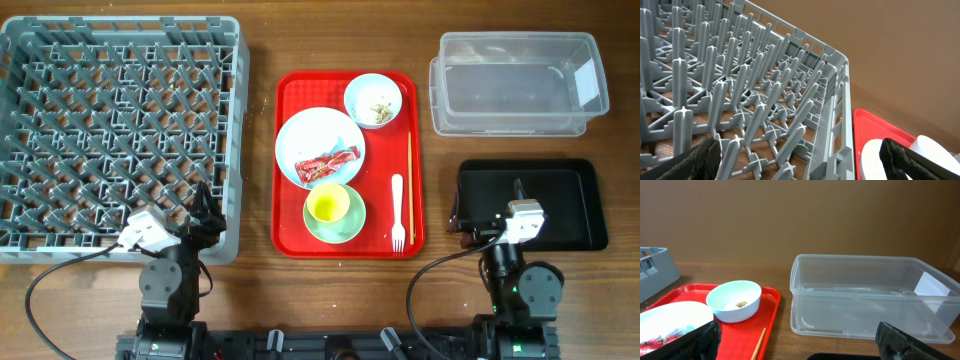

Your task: Sort waste into correct bins and load items into the dishwasher rack

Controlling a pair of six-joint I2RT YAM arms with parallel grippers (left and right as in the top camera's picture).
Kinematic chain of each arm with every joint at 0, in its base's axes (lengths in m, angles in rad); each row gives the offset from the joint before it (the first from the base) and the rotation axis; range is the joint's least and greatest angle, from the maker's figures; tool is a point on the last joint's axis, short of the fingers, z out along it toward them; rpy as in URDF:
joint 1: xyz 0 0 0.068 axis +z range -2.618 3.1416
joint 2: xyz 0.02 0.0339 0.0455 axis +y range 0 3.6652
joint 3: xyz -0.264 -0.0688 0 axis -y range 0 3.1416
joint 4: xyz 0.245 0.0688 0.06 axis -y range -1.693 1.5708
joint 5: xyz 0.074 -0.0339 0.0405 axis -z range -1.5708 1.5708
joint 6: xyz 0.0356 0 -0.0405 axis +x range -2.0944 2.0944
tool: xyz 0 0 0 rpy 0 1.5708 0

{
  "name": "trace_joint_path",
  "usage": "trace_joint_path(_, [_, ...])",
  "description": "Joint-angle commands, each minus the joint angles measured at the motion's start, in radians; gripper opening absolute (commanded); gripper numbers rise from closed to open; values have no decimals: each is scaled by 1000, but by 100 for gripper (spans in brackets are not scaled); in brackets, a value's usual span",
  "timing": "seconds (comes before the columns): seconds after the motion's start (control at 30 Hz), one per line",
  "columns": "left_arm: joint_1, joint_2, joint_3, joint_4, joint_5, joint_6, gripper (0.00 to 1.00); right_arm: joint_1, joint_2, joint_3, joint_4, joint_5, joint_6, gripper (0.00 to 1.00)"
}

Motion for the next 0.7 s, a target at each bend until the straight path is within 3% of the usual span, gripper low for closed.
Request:
trace_joint_path(0.0, [0, -145, -6, -1, -14, 8, 100, -5, -16, -8, 8, 18, -17, 100])
trace_joint_path(0.67, [59, -144, -6, -1, -14, 8, 100, -5, -16, -8, 8, 18, -17, 100])
